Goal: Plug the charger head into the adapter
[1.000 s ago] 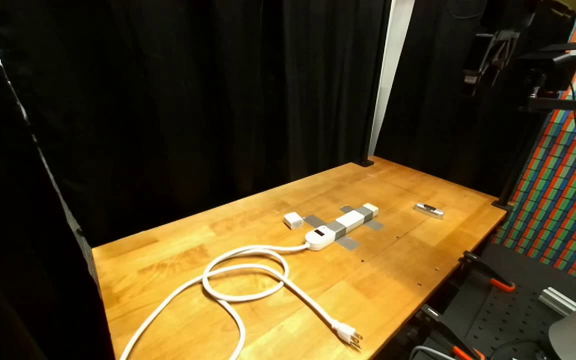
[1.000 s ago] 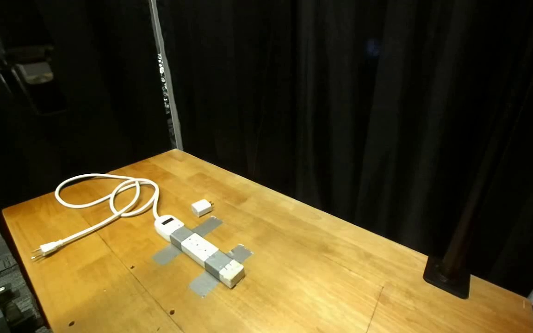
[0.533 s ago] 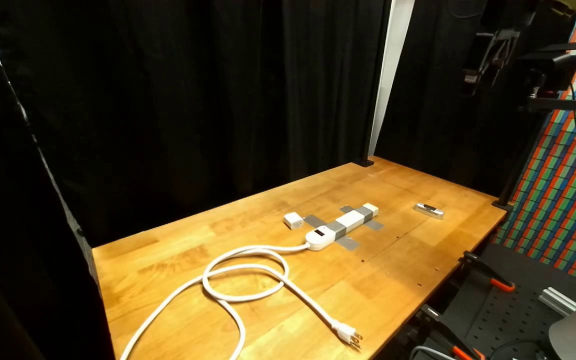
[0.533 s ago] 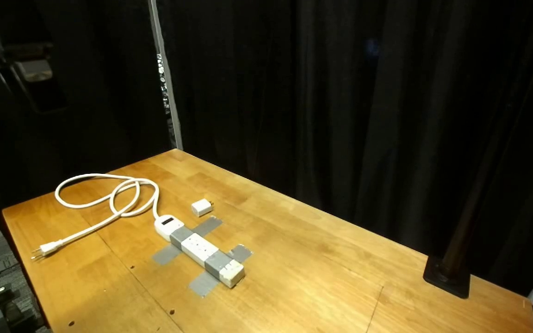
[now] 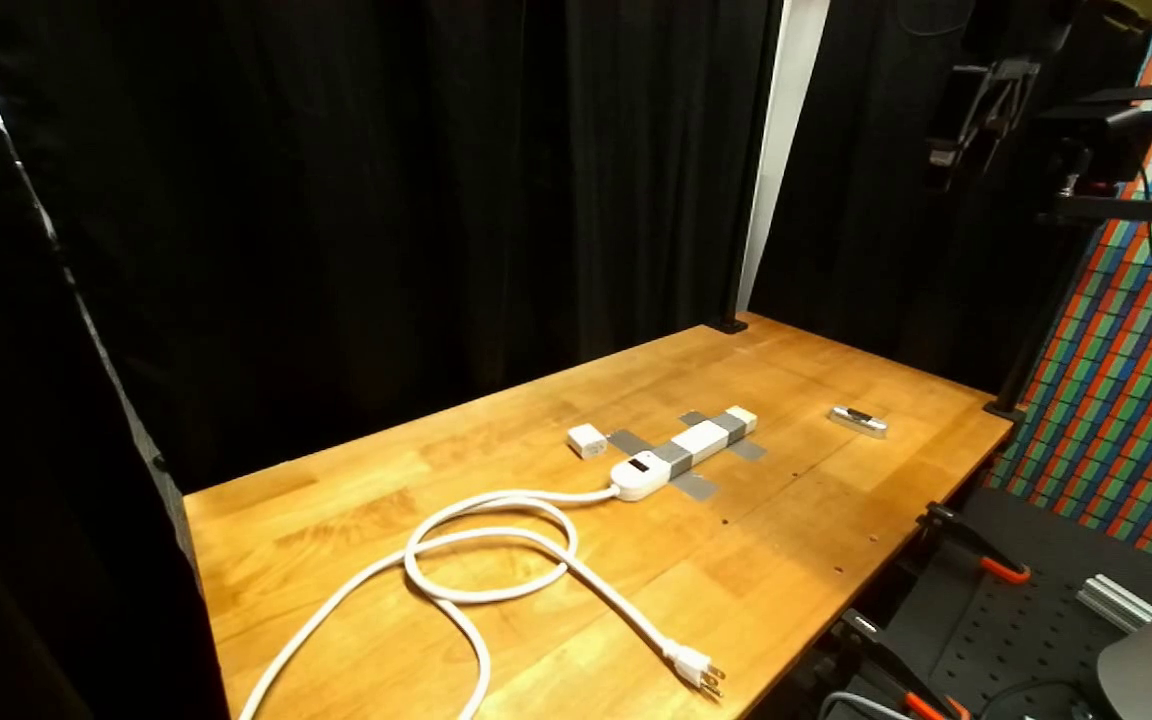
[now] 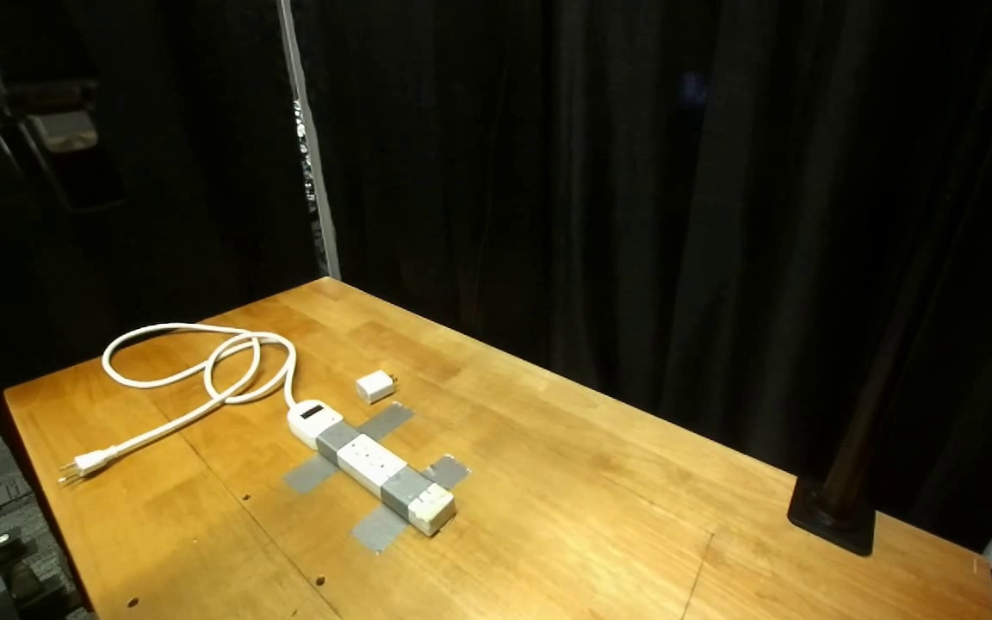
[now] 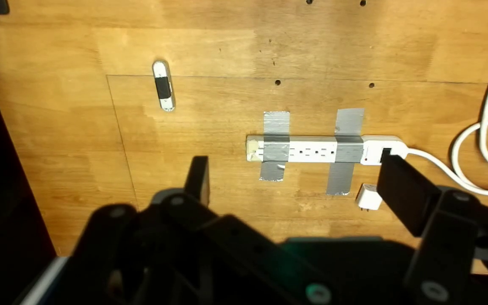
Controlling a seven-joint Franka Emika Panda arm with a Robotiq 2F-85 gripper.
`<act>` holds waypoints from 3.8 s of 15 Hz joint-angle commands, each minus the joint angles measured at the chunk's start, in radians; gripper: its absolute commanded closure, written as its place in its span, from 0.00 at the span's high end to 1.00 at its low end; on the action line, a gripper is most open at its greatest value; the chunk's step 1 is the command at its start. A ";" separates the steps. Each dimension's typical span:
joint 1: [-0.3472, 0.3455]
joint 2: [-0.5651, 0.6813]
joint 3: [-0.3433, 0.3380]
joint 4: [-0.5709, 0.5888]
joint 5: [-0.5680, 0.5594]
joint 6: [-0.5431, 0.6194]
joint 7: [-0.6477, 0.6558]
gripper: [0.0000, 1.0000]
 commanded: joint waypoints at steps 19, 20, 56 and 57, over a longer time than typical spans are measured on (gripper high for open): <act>0.159 0.214 0.090 -0.172 0.136 0.875 0.077 1.00; 0.158 0.255 0.112 -0.179 0.126 0.949 0.092 1.00; 0.396 1.553 0.129 0.256 0.486 2.059 0.007 1.00; 0.388 1.564 0.126 0.269 0.481 2.053 0.022 1.00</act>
